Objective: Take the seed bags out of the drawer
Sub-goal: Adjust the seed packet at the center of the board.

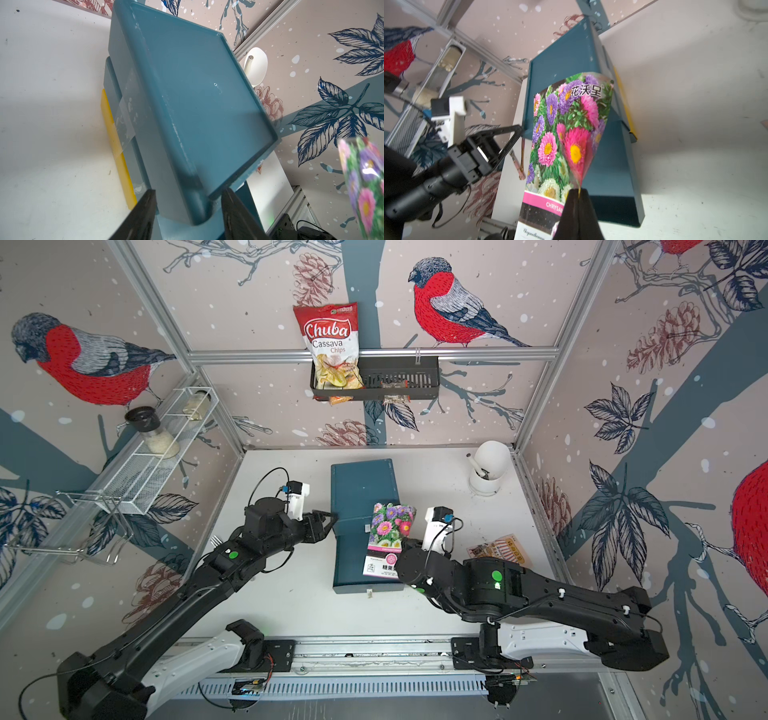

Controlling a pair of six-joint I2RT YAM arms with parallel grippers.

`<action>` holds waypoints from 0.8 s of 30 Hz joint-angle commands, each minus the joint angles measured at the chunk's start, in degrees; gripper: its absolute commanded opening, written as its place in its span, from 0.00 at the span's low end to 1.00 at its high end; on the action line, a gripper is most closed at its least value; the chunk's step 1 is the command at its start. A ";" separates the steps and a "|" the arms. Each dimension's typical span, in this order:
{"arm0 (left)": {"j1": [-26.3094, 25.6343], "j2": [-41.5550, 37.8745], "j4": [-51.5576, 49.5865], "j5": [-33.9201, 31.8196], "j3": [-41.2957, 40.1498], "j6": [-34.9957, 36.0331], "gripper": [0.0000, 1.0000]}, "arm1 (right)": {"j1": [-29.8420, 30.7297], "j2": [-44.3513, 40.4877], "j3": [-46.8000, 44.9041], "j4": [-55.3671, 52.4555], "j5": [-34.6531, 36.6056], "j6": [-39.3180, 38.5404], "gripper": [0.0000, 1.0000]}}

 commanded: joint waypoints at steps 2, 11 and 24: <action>0.12 -0.33 -0.76 1.42 1.83 -1.13 0.57 | -5.67 -2.60 -0.78 -6.20 3.84 3.60 0.00; 0.15 -2.86 0.32 -1.85 2.80 -1.70 0.57 | -33.35 -7.87 -13.63 4.24 -12.24 -7.84 0.00; 5.48 -3.66 -5.13 -4.24 3.38 -10.10 0.78 | -62.44 2.41 -33.62 33.73 -40.53 -19.15 0.00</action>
